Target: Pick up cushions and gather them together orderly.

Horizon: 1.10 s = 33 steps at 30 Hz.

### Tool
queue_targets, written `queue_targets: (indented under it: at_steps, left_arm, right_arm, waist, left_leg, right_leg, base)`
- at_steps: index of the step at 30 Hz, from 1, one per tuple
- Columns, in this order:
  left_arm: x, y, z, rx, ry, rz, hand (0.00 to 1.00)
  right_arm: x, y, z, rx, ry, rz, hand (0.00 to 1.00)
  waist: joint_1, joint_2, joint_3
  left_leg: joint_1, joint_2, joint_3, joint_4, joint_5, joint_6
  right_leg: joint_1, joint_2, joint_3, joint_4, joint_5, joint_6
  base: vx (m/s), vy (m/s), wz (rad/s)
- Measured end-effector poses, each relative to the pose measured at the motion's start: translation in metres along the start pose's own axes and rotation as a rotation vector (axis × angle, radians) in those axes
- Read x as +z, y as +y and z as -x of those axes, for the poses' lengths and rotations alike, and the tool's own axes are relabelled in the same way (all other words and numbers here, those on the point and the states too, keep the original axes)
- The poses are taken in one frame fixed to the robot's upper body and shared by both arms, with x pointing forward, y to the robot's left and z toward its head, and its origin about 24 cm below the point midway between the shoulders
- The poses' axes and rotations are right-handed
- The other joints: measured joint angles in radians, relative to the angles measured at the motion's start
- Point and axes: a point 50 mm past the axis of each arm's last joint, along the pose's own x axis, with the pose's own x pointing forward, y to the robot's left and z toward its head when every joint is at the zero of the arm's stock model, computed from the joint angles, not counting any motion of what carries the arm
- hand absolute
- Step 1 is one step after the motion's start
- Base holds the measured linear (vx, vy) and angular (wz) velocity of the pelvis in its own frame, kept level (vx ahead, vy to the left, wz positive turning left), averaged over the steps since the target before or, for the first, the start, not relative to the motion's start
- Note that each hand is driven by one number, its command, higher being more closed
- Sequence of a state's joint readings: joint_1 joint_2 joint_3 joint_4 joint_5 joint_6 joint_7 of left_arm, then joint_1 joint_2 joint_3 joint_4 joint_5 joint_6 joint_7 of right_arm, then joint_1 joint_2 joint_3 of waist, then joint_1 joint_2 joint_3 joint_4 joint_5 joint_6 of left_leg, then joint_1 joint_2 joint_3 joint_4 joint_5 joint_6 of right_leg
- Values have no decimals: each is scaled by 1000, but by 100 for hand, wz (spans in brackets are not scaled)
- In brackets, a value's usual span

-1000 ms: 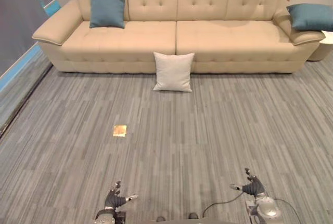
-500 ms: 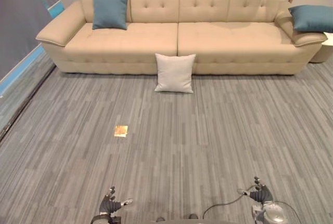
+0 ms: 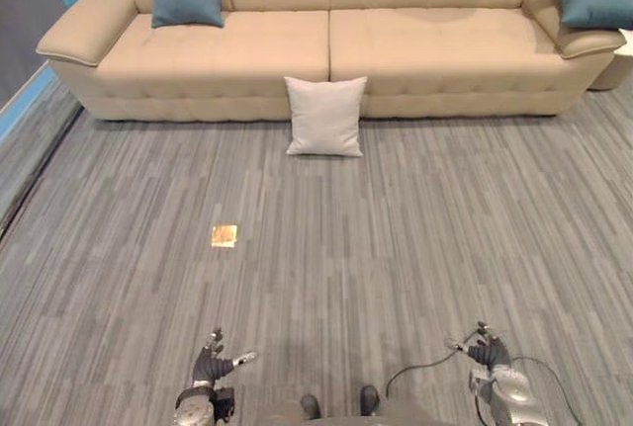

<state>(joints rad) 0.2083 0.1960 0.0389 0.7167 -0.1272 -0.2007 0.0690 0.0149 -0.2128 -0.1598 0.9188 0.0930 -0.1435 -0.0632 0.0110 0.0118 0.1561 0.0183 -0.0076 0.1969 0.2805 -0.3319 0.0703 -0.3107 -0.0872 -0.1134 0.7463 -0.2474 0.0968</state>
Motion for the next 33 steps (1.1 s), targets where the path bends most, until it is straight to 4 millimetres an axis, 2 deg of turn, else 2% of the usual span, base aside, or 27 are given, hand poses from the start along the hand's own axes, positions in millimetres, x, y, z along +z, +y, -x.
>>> queue_targets:
  at_steps: [3,5,6,7,8,9,10,11,12,13,14,15,18,19,20,21,23,24,25,26,27,28,29,30,31,32,33]
  left_arm:
    - [1,8,-1,20,-3,-2,0]
    - [8,7,-4,16,-20,1,0]
    - [12,4,-7,10,-32,2,0]
    - [15,2,-8,0,-40,-6,0]
    - [16,1,-9,-3,-44,-8,0]
    - [15,-3,-10,-12,-38,-8,0]
    - [15,-5,-10,-14,-34,-4,0]
    - [17,-7,-12,-18,-39,1,0]
    - [18,-8,-13,-19,-41,4,0]
    - [16,-11,-12,-14,-33,26,0]
    - [13,-12,-11,-7,-26,43,0]
    - [11,-11,-10,-1,-18,55,0]
    - [14,-15,-9,-11,-38,63,0]
    - [14,-16,-8,-14,-42,69,0]
    - [14,-18,-8,-16,-42,73,0]
    - [14,-21,-7,-21,-39,80,0]
    - [11,-24,-6,-24,-29,94,0]
    - [8,-27,-4,-30,-21,100,0]
    - [4,-28,-2,-29,-8,103,0]
    - [1,-26,-2,-22,6,99,0]
    - [0,-22,-4,-7,15,93,0]
    - [0,-20,-4,3,16,92,0]
    - [-1,-20,-3,4,20,88,0]
    - [-4,-18,-3,7,32,80,0]
    - [-5,-17,-3,9,39,75,0]
    - [-8,-15,-3,10,53,58,0]
    - [-9,-14,-3,9,55,53,0]
  right_arm:
    - [6,11,-2,38,-15,2,0]
    - [11,11,-4,38,-30,0,0]
    - [12,10,-4,34,-32,-1,0]
    - [11,10,-3,34,-33,-7,0]
    - [10,9,-3,33,-34,-7,0]
    - [9,7,-1,27,-39,-9,0]
    - [11,6,-1,26,-47,-12,0]
    - [17,9,-3,32,-67,-21,0]
    - [19,10,-3,35,-76,-23,0]
    - [22,12,-3,41,-87,-22,0]
    - [23,14,-3,45,-92,-26,0]
    - [23,22,-2,65,-93,-49,0]
    - [37,36,0,90,-154,-100,0]
    - [45,38,0,95,-190,-106,0]
    - [49,38,0,94,-205,-106,0]
    - [51,37,-1,91,-214,-105,0]
    - [54,38,-2,84,-219,-108,0]
    - [52,36,-3,76,-209,-103,0]
    - [45,33,-3,65,-181,-92,0]
    - [40,33,-3,64,-160,-90,0]
    - [32,35,-3,66,-127,-90,0]
    - [25,32,-1,58,-108,-81,0]
    - [23,32,-1,58,-101,-77,0]
    - [19,32,0,58,-90,-74,0]
    - [18,32,1,60,-85,-72,0]
    - [13,34,2,64,-71,-71,0]
    - [12,35,3,68,-67,-74,0]
  waist:
    - [0,-9,18]
    - [-3,-3,40]
    - [-11,4,47]
    - [-31,-2,56]
    - [-39,-10,56]
    - [-53,-14,52]
    - [-57,-14,46]
    - [-52,7,46]
    - [-52,12,49]
    - [-45,33,64]
    - [-38,49,74]
    - [-14,50,87]
    - [30,7,93]
    - [37,-3,88]
    - [47,1,88]
    - [62,7,89]
    - [68,-6,98]
    - [74,-10,97]
    - [89,-2,88]
    - [95,-10,82]
    - [97,-42,64]
    - [85,-51,51]
    - [81,-55,51]
    - [79,-62,52]
    - [71,-65,53]
    - [54,-66,54]
    - [48,-61,55]
  left_leg:
    - [59,10,3,-26,-15,-11]
    - [109,38,-6,-68,-21,-24]
    - [141,55,-18,-104,-18,-37]
    - [194,65,-48,-156,-8,-74]
    - [214,64,-61,-164,-11,-88]
    - [235,77,-88,-150,-28,-119]
    - [231,91,-99,-122,-28,-125]
    - [152,124,-103,43,3,-185]
    - [102,139,-103,144,37,-215]
    - [4,182,-108,402,169,-212]
    - [-46,213,-114,538,183,-215]
    - [-139,272,-91,802,147,-168]
    - [-300,273,-12,876,118,-121]
    - [-386,266,17,826,110,-108]
    - [-420,268,27,780,109,-106]
    - [-463,259,42,641,109,-106]
    - [-494,197,45,361,126,-120]
    - [-483,154,21,135,179,-156]
    - [-468,138,-3,23,278,-137]
    - [-468,126,-6,45,328,-102]
    - [-473,90,-10,86,330,-59]
    - [-465,64,-6,117,294,-6]
    - [-449,53,1,130,270,5]
    - [-397,27,6,145,222,24]
    - [-362,15,8,146,197,32]
    - [-281,-6,3,139,157,49]
    - [-214,-12,-5,121,136,55]
  right_leg:
    - [-98,-35,-102,-48,-18,-5]
    - [-136,-7,-129,-198,23,-20]
    - [-150,14,-143,-301,76,-19]
    - [-148,30,-153,-465,170,-31]
    - [-150,29,-148,-498,202,-36]
    - [-157,30,-130,-461,323,-117]
    - [-171,31,-130,-415,335,-147]
    - [-184,46,-148,-350,255,-162]
    - [-170,54,-151,-349,233,-168]
    - [-97,84,-159,-379,200,-180]
    - [-42,106,-162,-405,190,-187]
    - [90,145,-144,-458,169,-208]
    - [264,134,-94,-542,137,-220]
    - [318,127,-69,-593,111,-187]
    - [343,127,-64,-617,101,-176]
    - [380,124,-46,-646,92,-166]
    - [447,92,-33,-681,64,-136]
    - [485,74,-22,-700,42,-116]
    - [517,69,-1,-706,0,-91]
    - [530,57,8,-699,-21,-81]
    - [527,17,7,-639,-46,-80]
    - [480,-18,10,-504,-47,-81]
    - [455,-33,15,-415,-39,-66]
    - [390,-69,37,-199,12,11]
    - [354,-88,50,-81,52,58]
    - [287,-109,58,145,59,65]
    - [242,-115,55,261,43,39]
  base:
    - [320,48,-3]
    - [457,-33,14]
    - [684,-91,53]
    - [584,-79,63]
    - [621,-134,80]
    - [512,-169,50]
    - [756,-266,35]
    - [637,-234,10]
    - [653,-258,4]
    - [558,-207,5]
    - [826,-255,-16]
    - [789,-183,-26]
    - [625,-105,-27]
    - [539,-31,-39]
    - [532,34,-47]
    - [549,99,-37]
    - [574,162,-25]
    - [601,231,-45]
    - [705,323,-51]
    - [584,281,-36]
    - [762,339,6]
    - [672,272,18]
    - [816,345,14]
    - [522,240,8]
    - [645,259,18]
    - [505,172,22]
    - [592,170,23]
